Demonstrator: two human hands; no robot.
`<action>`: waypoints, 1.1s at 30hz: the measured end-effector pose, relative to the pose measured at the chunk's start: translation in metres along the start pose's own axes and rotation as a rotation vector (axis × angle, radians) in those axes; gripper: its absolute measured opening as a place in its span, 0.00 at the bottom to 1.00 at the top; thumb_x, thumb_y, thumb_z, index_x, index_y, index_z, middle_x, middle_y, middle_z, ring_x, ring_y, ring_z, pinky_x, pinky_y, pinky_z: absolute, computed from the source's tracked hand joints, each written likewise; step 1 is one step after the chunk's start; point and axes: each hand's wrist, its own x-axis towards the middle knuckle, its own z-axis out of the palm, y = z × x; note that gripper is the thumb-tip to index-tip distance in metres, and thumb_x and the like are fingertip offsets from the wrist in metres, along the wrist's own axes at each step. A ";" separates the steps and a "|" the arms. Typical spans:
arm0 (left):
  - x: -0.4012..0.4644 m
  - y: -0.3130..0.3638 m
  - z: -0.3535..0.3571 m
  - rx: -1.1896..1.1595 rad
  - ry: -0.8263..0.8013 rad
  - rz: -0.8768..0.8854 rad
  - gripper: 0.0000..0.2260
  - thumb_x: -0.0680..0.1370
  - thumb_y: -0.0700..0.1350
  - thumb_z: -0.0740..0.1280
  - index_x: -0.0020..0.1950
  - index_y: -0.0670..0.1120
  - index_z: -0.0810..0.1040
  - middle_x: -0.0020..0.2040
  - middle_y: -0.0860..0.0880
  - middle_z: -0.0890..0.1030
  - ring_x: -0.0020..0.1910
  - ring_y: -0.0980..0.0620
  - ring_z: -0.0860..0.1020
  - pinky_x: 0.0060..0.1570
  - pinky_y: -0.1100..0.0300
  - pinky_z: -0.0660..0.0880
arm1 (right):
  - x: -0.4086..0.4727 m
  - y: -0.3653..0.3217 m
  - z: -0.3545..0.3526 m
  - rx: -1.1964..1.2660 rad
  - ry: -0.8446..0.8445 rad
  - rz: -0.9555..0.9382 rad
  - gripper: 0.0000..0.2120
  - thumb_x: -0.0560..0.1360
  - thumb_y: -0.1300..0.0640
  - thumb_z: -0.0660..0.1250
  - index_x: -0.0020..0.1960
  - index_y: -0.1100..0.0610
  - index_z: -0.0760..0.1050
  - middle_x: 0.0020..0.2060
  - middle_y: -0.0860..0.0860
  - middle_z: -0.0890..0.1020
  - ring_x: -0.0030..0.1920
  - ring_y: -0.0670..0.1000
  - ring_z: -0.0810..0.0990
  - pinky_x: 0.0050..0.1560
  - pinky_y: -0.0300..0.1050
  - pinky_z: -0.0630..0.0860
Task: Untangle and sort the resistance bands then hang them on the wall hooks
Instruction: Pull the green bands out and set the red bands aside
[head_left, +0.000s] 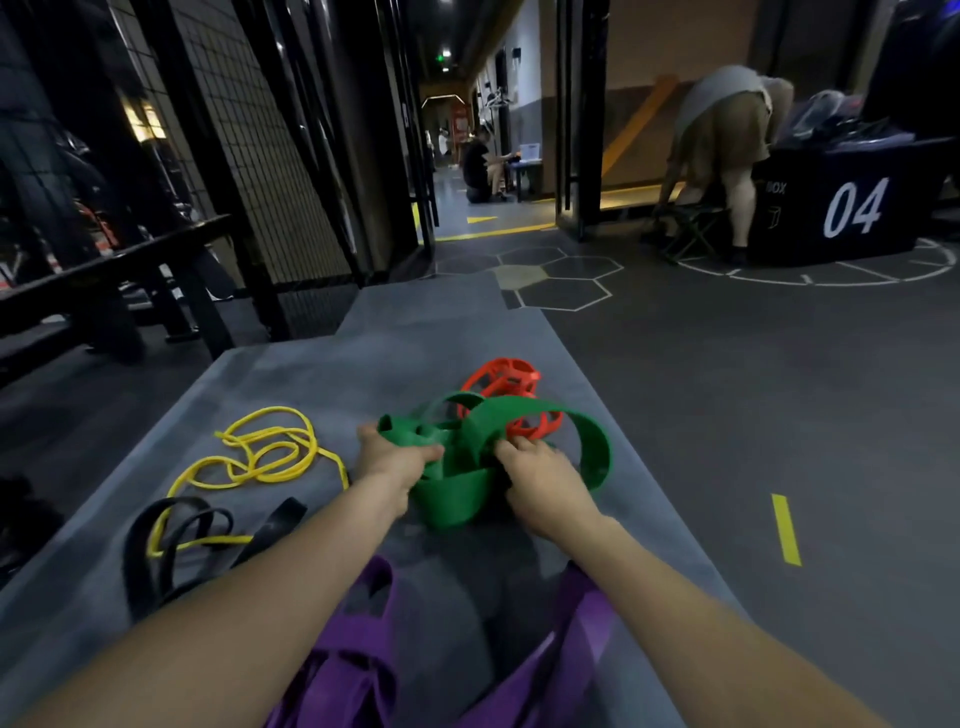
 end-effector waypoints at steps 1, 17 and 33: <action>-0.003 0.004 0.004 -0.070 -0.026 -0.028 0.29 0.62 0.34 0.77 0.59 0.40 0.68 0.54 0.41 0.79 0.51 0.44 0.79 0.51 0.49 0.78 | 0.000 0.002 -0.007 -0.005 0.037 -0.027 0.18 0.72 0.64 0.60 0.61 0.58 0.69 0.60 0.56 0.74 0.62 0.59 0.72 0.57 0.50 0.69; -0.094 0.006 -0.002 0.616 -0.225 0.150 0.38 0.68 0.56 0.73 0.74 0.54 0.58 0.74 0.43 0.49 0.73 0.40 0.57 0.73 0.54 0.57 | -0.055 0.037 -0.034 0.035 -0.067 0.135 0.16 0.72 0.69 0.57 0.58 0.62 0.71 0.58 0.58 0.74 0.60 0.60 0.72 0.58 0.51 0.71; -0.123 0.016 -0.038 0.598 -0.370 0.365 0.27 0.72 0.41 0.68 0.70 0.43 0.64 0.68 0.43 0.68 0.68 0.43 0.69 0.67 0.56 0.65 | -0.021 -0.033 -0.069 0.213 0.063 0.049 0.13 0.78 0.59 0.59 0.60 0.56 0.75 0.57 0.57 0.76 0.60 0.60 0.73 0.59 0.52 0.71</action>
